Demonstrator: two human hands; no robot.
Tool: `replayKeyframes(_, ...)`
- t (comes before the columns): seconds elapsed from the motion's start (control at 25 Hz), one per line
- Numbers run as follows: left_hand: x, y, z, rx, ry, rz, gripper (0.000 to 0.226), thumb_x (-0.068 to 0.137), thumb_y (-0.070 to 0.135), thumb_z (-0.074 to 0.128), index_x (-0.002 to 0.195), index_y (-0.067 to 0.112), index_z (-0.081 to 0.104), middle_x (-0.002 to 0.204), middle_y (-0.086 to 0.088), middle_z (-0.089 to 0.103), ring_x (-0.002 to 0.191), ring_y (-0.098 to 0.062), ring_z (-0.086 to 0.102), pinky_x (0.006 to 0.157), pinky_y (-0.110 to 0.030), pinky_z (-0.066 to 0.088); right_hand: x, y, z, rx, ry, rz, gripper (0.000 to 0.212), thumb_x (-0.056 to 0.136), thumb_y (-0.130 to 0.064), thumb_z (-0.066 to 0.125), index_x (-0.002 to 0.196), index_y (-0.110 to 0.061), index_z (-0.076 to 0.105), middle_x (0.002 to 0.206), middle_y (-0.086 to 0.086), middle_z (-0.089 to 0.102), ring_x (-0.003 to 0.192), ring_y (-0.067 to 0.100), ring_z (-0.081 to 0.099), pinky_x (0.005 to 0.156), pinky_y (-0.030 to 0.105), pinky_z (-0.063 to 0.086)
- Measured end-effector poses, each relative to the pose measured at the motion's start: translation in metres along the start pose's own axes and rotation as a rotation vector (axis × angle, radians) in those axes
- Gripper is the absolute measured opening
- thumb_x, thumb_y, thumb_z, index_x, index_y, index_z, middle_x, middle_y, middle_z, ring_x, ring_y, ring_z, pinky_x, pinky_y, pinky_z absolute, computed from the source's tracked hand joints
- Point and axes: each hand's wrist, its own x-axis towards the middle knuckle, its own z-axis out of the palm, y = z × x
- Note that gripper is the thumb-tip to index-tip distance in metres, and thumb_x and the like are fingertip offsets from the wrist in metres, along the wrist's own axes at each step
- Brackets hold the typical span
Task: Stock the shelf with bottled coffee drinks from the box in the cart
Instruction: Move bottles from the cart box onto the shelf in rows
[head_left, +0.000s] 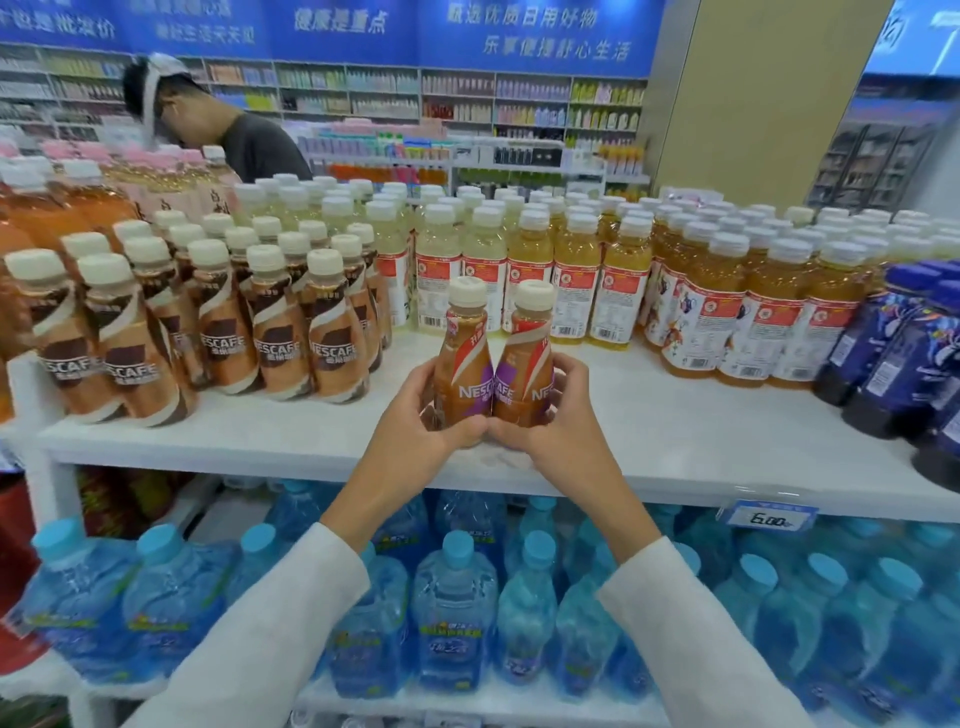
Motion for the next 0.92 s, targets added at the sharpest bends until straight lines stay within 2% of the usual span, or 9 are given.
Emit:
replayKeyframes(0.08, -0.002, 0.002, 0.003, 0.070, 0.103, -0.007, 0.091, 0.063, 0.052, 0.093, 0.139, 0.031, 0.047, 0.129, 0.017, 0.061, 0.114, 0.001, 0.062, 0.090, -0.019, 0.054, -0.007, 0.000, 0.003, -0.085, 0.114, 0.012, 0.091, 0.065, -0.041, 0.095, 0.135, -0.029, 0.038, 0.123, -0.018, 0.054, 0.104, -0.011, 0.058, 0.075, 0.000, 0.047)
replayKeyframes(0.2, 0.000, 0.003, 0.006, 0.174, 0.216, -0.031, 0.085, 0.057, 0.056, 0.095, 0.123, 0.029, 0.049, 0.115, 0.017, 0.063, 0.098, 0.003, 0.066, 0.075, -0.013, 0.054, -0.010, 0.001, 0.007, -0.203, 0.186, 0.004, 0.080, 0.065, -0.049, 0.092, 0.127, -0.030, 0.045, 0.116, -0.018, 0.057, 0.101, -0.006, 0.058, 0.071, 0.002, 0.047)
replayKeyframes(0.32, 0.005, 0.002, -0.004, 0.160, 0.160, -0.026, 0.063, 0.066, 0.040, 0.096, 0.112, 0.034, 0.053, 0.108, 0.021, 0.066, 0.091, 0.013, 0.066, 0.074, -0.011, 0.054, -0.004, 0.002, 0.001, -0.162, 0.099, 0.031, 0.071, 0.078, -0.022, 0.087, 0.135, -0.029, 0.045, 0.121, -0.014, 0.061, 0.109, 0.003, 0.062, 0.091, 0.019, 0.054)
replayKeyframes(0.4, 0.008, 0.001, -0.013, 0.150, 0.076, -0.022, 0.054, 0.078, 0.028, 0.089, 0.121, 0.031, 0.057, 0.114, 0.019, 0.069, 0.098, 0.010, 0.067, 0.090, -0.023, 0.057, -0.001, 0.002, -0.008, -0.120, -0.023, 0.056, 0.070, 0.086, -0.007, 0.077, 0.143, -0.025, 0.041, 0.132, -0.006, 0.060, 0.117, 0.009, 0.061, 0.105, 0.037, 0.052)
replayKeyframes(0.44, 0.008, 0.000, -0.017, 0.157, 0.039, -0.016, 0.053, 0.083, 0.025, 0.085, 0.128, 0.028, 0.057, 0.119, 0.016, 0.069, 0.103, 0.006, 0.067, 0.097, -0.030, 0.056, -0.001, 0.001, -0.011, -0.115, -0.076, 0.056, 0.068, 0.088, -0.005, 0.073, 0.144, -0.024, 0.041, 0.134, -0.006, 0.060, 0.119, 0.008, 0.060, 0.107, 0.039, 0.050)
replayKeyframes(0.52, 0.006, 0.000, -0.017, 0.172, 0.010, 0.000, 0.055, 0.090, 0.024, 0.079, 0.139, 0.024, 0.056, 0.126, 0.010, 0.069, 0.113, -0.002, 0.066, 0.104, -0.035, 0.054, -0.002, 0.002, -0.011, -0.132, -0.109, 0.045, 0.066, 0.087, -0.016, 0.077, 0.142, -0.027, 0.043, 0.132, -0.013, 0.060, 0.118, 0.001, 0.060, 0.104, 0.031, 0.051)
replayKeyframes(0.64, 0.001, 0.000, -0.010, 0.172, 0.041, -0.004, 0.068, 0.083, 0.037, 0.085, 0.143, 0.028, 0.054, 0.131, 0.010, 0.065, 0.115, -0.006, 0.065, 0.096, -0.028, 0.055, -0.008, 0.001, -0.001, -0.172, 0.053, 0.018, 0.072, 0.075, -0.035, 0.089, 0.136, -0.030, 0.050, 0.126, -0.015, 0.061, 0.111, -0.001, 0.061, 0.088, 0.019, 0.052)
replayKeyframes(0.76, 0.000, 0.003, -0.006, 0.220, 0.117, -0.008, 0.073, 0.079, 0.040, 0.088, 0.143, 0.024, 0.056, 0.132, 0.005, 0.063, 0.111, -0.011, 0.065, 0.084, -0.018, 0.052, -0.010, 0.000, 0.002, -0.213, 0.117, 0.008, 0.069, 0.076, -0.033, 0.089, 0.136, -0.028, 0.054, 0.127, -0.007, 0.062, 0.112, 0.006, 0.062, 0.093, 0.026, 0.055)
replayKeyframes(0.92, -0.005, 0.003, 0.000, 0.248, 0.170, 0.002, 0.068, 0.082, 0.039, 0.085, 0.141, 0.023, 0.055, 0.129, 0.005, 0.064, 0.107, -0.011, 0.065, 0.082, -0.017, 0.051, -0.021, 0.000, 0.005, -0.202, 0.170, 0.022, 0.090, 0.071, -0.048, 0.089, 0.145, -0.029, 0.042, 0.132, -0.014, 0.054, 0.116, 0.003, 0.057, 0.094, 0.024, 0.052)
